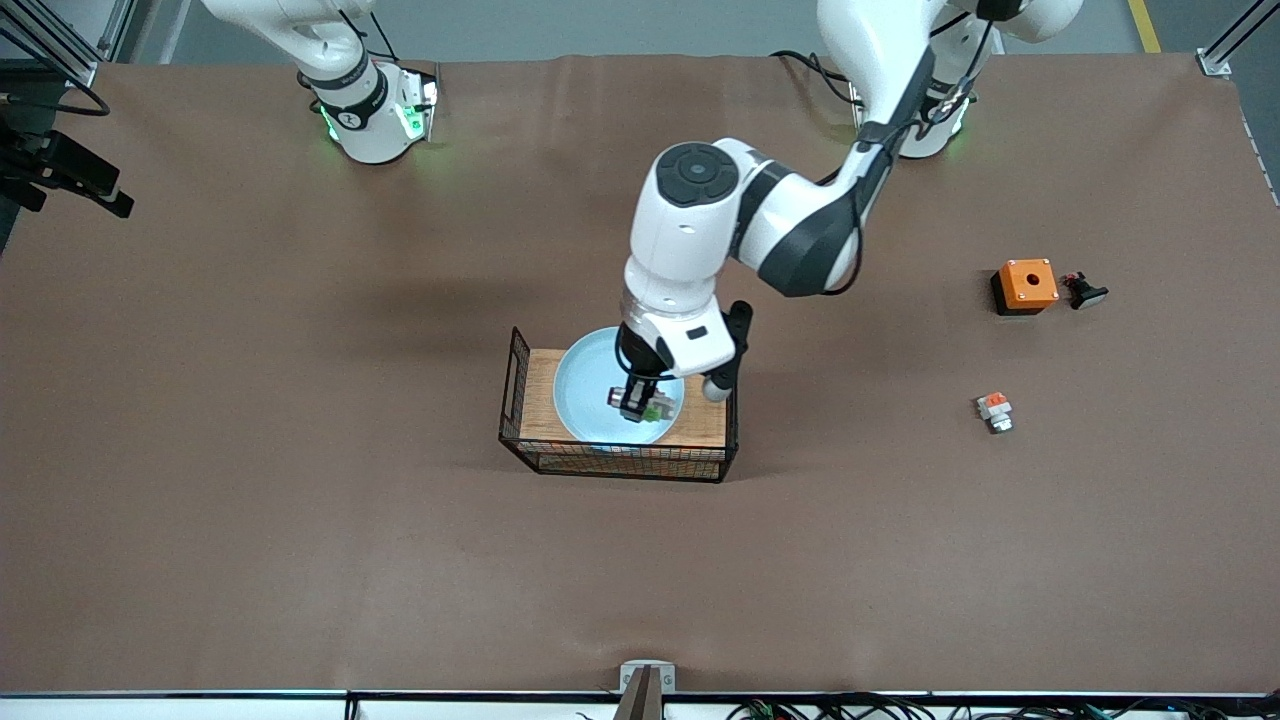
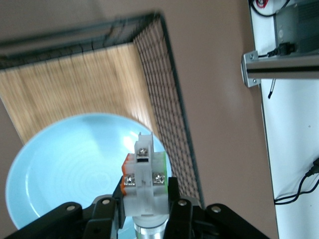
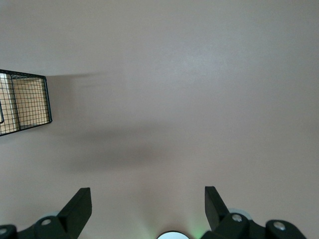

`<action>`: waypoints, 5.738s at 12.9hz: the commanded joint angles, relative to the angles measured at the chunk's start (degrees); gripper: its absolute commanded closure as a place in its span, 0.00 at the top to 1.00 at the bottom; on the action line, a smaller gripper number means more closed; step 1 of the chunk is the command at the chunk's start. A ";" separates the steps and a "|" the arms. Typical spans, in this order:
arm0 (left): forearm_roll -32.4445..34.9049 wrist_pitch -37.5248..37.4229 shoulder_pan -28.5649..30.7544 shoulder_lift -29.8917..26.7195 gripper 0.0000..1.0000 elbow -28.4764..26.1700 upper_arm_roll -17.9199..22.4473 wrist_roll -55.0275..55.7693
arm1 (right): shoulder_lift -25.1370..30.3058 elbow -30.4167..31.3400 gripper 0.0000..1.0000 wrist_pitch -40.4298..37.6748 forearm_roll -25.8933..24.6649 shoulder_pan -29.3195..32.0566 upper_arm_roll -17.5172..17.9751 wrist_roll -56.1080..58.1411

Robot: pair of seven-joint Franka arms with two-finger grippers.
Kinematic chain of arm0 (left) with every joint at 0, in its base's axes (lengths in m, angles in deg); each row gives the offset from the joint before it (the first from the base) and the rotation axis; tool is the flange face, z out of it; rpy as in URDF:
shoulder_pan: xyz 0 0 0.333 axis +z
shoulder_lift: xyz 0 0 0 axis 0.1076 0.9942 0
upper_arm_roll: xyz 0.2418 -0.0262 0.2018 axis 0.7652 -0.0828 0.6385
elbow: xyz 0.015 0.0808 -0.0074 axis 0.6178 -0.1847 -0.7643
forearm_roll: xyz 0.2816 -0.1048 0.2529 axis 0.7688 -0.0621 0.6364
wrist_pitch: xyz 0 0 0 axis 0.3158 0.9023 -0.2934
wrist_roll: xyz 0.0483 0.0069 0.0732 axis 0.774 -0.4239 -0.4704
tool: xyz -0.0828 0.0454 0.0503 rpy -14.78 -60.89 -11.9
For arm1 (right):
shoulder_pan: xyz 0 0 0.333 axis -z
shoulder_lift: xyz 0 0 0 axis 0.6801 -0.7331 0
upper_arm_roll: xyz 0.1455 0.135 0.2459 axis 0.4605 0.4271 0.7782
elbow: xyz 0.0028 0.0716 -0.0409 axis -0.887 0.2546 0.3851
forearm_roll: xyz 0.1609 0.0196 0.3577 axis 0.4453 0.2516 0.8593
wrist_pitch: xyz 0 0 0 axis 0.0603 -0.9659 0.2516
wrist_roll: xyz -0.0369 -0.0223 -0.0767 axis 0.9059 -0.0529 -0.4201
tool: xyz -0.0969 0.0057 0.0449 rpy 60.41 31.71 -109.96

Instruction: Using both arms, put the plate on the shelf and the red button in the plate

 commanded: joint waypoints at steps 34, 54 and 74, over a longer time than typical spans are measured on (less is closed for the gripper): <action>4.51 1.29 -6.29 3.31 1.00 -1.49 2.65 -0.79 | 0.88 1.36 1.00 0.96 0.58 0.23 -0.17 2.31; -2.17 -46.51 15.40 -24.65 1.00 -1.31 2.65 -52.09 | 0.96 1.36 1.00 2.37 -2.58 0.06 0.00 2.31; -4.72 -49.80 47.77 -44.76 1.00 -19.56 -7.55 -101.79 | 0.88 1.45 1.00 3.07 -1.88 -0.21 0.09 2.04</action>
